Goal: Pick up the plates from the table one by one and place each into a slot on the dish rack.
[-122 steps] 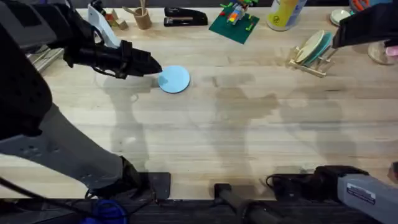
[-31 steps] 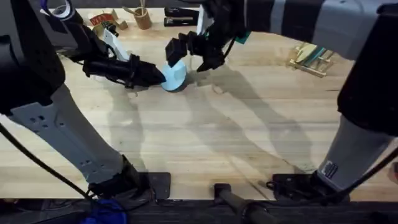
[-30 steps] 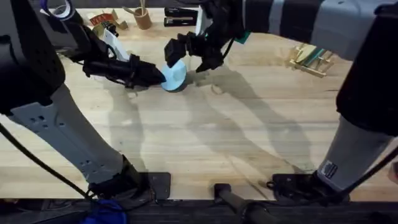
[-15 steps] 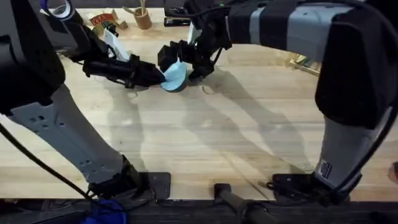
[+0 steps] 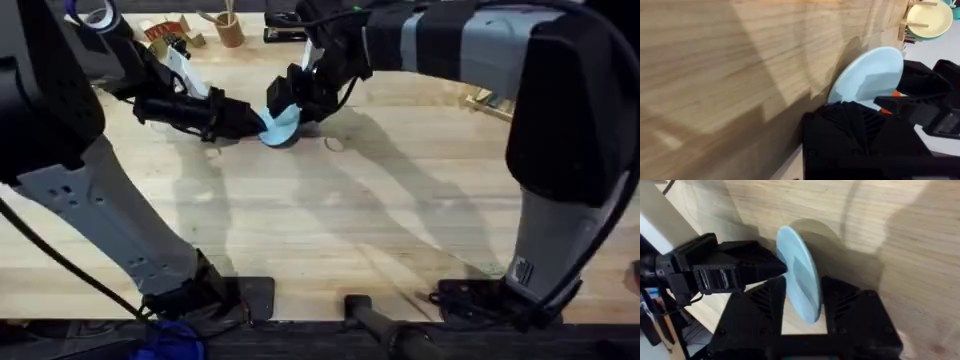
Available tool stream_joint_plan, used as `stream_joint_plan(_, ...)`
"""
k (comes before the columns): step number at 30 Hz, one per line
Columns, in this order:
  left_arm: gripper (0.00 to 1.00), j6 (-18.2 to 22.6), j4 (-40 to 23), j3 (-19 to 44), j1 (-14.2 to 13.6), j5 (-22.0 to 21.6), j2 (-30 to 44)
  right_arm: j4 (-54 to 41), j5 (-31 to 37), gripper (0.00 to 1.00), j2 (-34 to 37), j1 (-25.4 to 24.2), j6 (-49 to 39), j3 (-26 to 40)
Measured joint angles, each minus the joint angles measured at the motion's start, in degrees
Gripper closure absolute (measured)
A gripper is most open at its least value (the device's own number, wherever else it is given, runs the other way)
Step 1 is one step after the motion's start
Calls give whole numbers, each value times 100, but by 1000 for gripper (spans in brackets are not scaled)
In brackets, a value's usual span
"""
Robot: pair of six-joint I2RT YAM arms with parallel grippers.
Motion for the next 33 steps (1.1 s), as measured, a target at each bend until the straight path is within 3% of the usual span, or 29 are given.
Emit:
stream_joint_plan(2, 960, 2, 2, 0, 0, 0, 0, 8, 4, 668, 0, -2, -8, 0)
stream_joint_plan(3, 960, 0, 6, 0, 0, 4, 0, -10, 43, 804, 0, -4, 0, 0)
stream_joint_plan(4, 960, 0, 12, 0, 7, 11, 0, -20, 28, 881, 0, -25, 11, 0)
stream_joint_plan(6, 960, -2, 17, 2, 15, 41, -2, 39, -100, 939, -9, -61, 18, 21)
stream_joint_plan(21, 959, 32, -147, 72, 34, 8, 0, 12, -462, 968, -18, -94, -308, 44)
stream_joint_plan(28, 960, 174, -638, 452, -44, -583, -56, -442, -344, 972, -173, -94, -767, 47)
stream_joint_plan(33, 960, 195, -1038, 746, -42, -1078, -692, -1318, 225, 972, -431, -175, -1215, 220)
